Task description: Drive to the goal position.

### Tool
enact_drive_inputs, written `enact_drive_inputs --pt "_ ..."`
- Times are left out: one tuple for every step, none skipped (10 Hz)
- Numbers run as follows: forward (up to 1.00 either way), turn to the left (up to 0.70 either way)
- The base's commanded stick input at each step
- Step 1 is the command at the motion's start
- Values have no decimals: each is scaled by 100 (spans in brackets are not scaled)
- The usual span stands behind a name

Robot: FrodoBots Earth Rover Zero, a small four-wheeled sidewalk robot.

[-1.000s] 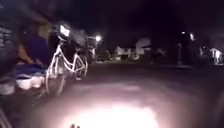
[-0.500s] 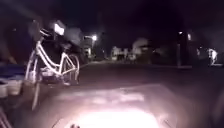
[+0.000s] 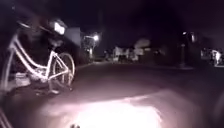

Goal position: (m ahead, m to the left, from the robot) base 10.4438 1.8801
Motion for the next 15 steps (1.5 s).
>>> enact_drive_inputs --pt "100 0" --pt "100 0" --pt "100 0" --pt "100 0" --pt "100 0" --pt "100 0" --pt "100 0" --pt "100 0" --pt "100 0" --pt "100 0" --pt "100 0" --pt "100 0" --pt "100 0" --pt "100 0" --pt "100 0"
